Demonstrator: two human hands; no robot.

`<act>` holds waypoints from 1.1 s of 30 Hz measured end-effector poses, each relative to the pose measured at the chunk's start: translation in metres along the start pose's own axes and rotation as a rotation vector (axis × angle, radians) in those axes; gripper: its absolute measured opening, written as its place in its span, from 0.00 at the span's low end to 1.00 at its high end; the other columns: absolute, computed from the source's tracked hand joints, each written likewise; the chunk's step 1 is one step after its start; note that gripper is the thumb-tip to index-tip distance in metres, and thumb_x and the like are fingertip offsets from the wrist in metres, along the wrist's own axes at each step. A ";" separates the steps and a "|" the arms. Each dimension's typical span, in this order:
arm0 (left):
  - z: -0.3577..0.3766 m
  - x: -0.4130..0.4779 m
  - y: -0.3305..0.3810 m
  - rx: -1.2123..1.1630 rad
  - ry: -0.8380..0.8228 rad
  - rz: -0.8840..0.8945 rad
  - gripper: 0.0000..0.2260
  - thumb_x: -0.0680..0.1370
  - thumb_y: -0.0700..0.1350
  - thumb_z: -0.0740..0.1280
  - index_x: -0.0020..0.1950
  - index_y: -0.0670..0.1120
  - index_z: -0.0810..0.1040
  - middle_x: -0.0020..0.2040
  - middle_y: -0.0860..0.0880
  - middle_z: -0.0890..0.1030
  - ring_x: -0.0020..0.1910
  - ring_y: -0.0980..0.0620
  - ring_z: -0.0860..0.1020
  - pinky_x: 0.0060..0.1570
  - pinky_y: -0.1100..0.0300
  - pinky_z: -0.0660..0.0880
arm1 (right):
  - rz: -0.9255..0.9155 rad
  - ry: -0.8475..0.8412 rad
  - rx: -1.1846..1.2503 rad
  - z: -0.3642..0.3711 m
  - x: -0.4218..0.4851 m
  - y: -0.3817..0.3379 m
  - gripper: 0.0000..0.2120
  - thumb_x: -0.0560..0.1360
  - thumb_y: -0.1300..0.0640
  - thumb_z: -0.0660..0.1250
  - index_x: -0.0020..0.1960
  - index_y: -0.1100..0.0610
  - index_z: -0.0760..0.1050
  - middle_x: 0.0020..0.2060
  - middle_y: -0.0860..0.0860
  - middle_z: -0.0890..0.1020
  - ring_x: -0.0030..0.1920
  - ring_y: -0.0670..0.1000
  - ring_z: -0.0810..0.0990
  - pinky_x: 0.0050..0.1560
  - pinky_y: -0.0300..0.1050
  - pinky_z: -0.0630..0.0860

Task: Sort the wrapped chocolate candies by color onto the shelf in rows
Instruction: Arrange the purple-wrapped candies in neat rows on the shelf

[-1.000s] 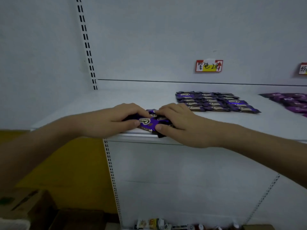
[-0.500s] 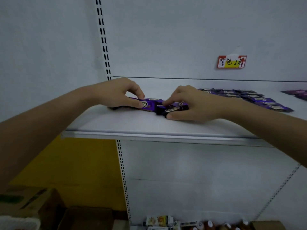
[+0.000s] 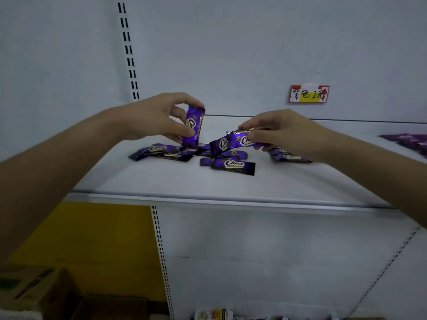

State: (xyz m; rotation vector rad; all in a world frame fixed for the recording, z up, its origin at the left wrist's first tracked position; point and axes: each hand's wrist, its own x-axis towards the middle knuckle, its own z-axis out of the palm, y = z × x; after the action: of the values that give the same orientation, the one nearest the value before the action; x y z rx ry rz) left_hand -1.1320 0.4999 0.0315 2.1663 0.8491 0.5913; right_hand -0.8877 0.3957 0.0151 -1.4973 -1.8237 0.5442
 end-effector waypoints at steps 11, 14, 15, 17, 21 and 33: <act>0.076 0.060 0.057 -0.164 0.012 0.076 0.07 0.73 0.39 0.72 0.48 0.45 0.76 0.42 0.46 0.84 0.41 0.52 0.83 0.48 0.55 0.79 | 0.182 0.015 0.060 -0.061 -0.040 0.033 0.11 0.76 0.63 0.65 0.53 0.51 0.80 0.40 0.45 0.85 0.41 0.44 0.82 0.37 0.32 0.77; 0.091 0.070 0.063 -0.206 -0.043 0.087 0.07 0.72 0.36 0.72 0.46 0.43 0.75 0.39 0.47 0.84 0.39 0.51 0.83 0.44 0.60 0.80 | 0.215 0.042 0.061 -0.079 -0.055 0.044 0.12 0.77 0.66 0.61 0.47 0.51 0.79 0.31 0.42 0.84 0.31 0.41 0.79 0.29 0.29 0.72; 0.096 0.072 0.064 -0.212 -0.060 0.092 0.08 0.72 0.35 0.71 0.45 0.43 0.75 0.38 0.47 0.84 0.38 0.51 0.83 0.43 0.61 0.80 | 0.222 0.050 0.050 -0.083 -0.059 0.047 0.13 0.77 0.66 0.61 0.46 0.51 0.79 0.31 0.43 0.83 0.30 0.41 0.78 0.29 0.30 0.71; 0.104 0.075 0.066 -0.206 -0.097 0.102 0.09 0.71 0.33 0.72 0.45 0.42 0.74 0.37 0.48 0.84 0.38 0.51 0.83 0.43 0.61 0.80 | 0.240 0.061 0.048 -0.090 -0.064 0.054 0.12 0.77 0.65 0.61 0.43 0.52 0.79 0.36 0.50 0.82 0.36 0.47 0.78 0.37 0.38 0.74; 0.117 0.077 0.071 -0.147 -0.140 0.122 0.07 0.72 0.35 0.71 0.45 0.43 0.75 0.43 0.45 0.82 0.44 0.46 0.84 0.51 0.54 0.80 | 0.266 0.076 0.241 -0.094 -0.064 0.066 0.12 0.76 0.64 0.62 0.38 0.54 0.78 0.40 0.57 0.79 0.42 0.57 0.77 0.51 0.52 0.73; 0.131 0.057 0.059 -0.089 -0.215 0.276 0.08 0.66 0.45 0.75 0.44 0.48 0.83 0.49 0.48 0.83 0.52 0.46 0.80 0.57 0.57 0.75 | 0.154 0.186 0.418 -0.091 -0.064 0.086 0.10 0.76 0.67 0.64 0.50 0.55 0.80 0.34 0.52 0.79 0.31 0.47 0.77 0.34 0.37 0.76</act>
State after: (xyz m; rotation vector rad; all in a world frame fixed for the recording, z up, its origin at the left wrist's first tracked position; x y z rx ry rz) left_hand -0.9887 0.4510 0.0020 2.2328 0.4052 0.5073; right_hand -0.7576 0.3445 -0.0016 -1.3530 -1.3579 0.7795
